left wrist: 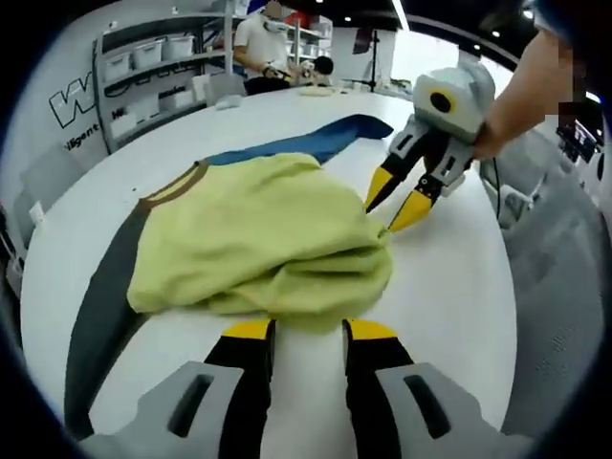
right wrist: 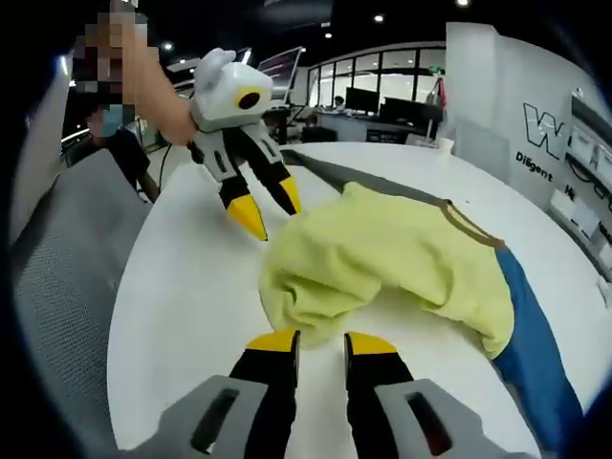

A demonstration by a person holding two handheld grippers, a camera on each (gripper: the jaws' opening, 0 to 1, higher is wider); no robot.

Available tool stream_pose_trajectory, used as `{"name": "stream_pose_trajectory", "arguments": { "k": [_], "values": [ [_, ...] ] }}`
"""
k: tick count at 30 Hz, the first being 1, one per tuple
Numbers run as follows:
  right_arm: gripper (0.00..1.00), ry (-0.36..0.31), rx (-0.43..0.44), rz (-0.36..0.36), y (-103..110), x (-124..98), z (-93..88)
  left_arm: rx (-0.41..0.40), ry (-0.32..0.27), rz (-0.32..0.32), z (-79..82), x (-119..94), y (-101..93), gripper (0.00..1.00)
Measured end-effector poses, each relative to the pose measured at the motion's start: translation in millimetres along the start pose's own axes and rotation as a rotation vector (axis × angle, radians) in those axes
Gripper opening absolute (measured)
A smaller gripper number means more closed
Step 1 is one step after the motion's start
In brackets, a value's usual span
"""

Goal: Fold the garment on the visible template until the final outline fits inside the template.

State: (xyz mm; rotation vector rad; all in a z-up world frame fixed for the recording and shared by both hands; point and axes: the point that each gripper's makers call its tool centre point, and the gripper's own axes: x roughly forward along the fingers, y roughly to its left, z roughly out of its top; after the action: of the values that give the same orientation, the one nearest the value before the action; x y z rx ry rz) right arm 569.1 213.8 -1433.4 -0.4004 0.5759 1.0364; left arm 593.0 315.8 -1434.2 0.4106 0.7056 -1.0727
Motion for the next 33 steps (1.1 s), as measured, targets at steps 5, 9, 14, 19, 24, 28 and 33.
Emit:
{"name": "stream_pose_trajectory", "arguments": {
  "k": [5, 9, 14, 19, 24, 28, 33],
  "values": [
    [0.17, 0.004, -0.011, 0.01, 6.3, 3.5, -0.7, 0.037, 0.008, 0.004, -2.1, 3.5, -4.1, 0.35],
    [0.18, 0.016, -0.027, 0.002, 6.9, 9.5, -1.9, 0.094, 0.03, 0.016, -4.5, 7.4, -4.3, 0.36],
    [0.15, 0.029, -0.021, -0.002, 4.8, 13.0, -4.5, 0.12, 0.022, 0.033, 0.5, 9.6, -1.4, 0.37],
    [0.06, 0.03, -0.027, -0.007, 1.3, 13.7, -2.6, 0.142, 0.025, 0.038, 1.9, 9.5, 0.1, 0.31],
    [0.0, 0.017, -0.041, -0.013, -1.0, 9.6, 4.7, 0.162, 0.017, 0.037, 6.2, 5.8, 2.7, 0.04],
    [0.0, -0.004, -0.052, -0.015, -1.3, 4.3, 13.1, 0.161, 0.005, 0.03, 9.7, 3.6, 2.7, 0.03],
    [0.0, -0.031, -0.067, -0.026, -1.9, -5.5, 26.8, 0.152, -0.02, 0.033, 20.4, -5.5, 2.2, 0.02]
  ]
}}
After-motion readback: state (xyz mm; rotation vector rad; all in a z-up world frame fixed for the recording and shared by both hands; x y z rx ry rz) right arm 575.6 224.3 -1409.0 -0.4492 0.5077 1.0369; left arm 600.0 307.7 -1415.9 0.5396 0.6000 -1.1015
